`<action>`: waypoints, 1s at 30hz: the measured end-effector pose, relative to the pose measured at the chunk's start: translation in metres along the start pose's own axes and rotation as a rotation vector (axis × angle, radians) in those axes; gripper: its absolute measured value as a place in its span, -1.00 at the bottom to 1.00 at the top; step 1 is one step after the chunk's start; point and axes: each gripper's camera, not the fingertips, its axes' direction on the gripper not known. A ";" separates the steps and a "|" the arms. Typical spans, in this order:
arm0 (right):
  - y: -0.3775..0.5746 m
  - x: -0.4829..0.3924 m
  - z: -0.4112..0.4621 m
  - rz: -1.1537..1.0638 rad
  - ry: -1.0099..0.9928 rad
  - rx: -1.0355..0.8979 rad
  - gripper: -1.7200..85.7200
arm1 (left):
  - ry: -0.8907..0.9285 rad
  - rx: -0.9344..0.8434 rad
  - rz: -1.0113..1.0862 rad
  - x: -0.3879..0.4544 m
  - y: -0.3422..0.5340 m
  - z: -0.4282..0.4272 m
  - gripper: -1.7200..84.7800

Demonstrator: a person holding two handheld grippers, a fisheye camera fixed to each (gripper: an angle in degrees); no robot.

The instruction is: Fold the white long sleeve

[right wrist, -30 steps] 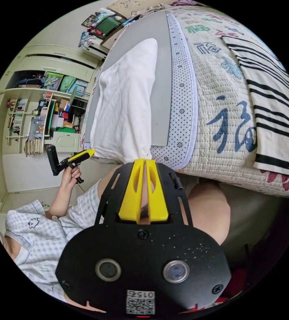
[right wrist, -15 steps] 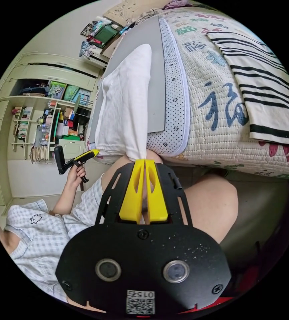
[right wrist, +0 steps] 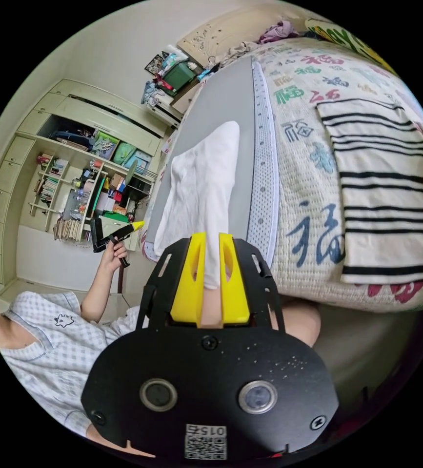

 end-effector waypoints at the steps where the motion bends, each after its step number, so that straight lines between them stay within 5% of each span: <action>1: -0.011 -0.003 0.001 -0.017 0.004 0.010 -0.81 | -0.005 0.013 0.009 -0.002 -0.012 -0.003 -0.78; 15: -0.114 0.011 0.052 0.012 0.026 0.022 -0.58 | 0.041 0.050 -0.092 -0.038 -0.091 -0.013 -0.62; 26: -0.110 0.021 0.071 0.094 -0.030 0.007 -0.72 | 0.156 -0.084 -0.086 -0.038 -0.097 -0.047 -0.75; 30: -0.084 -0.002 0.047 0.034 -0.030 0.093 -0.79 | 0.142 -0.010 -0.019 -0.010 -0.088 -0.089 -0.81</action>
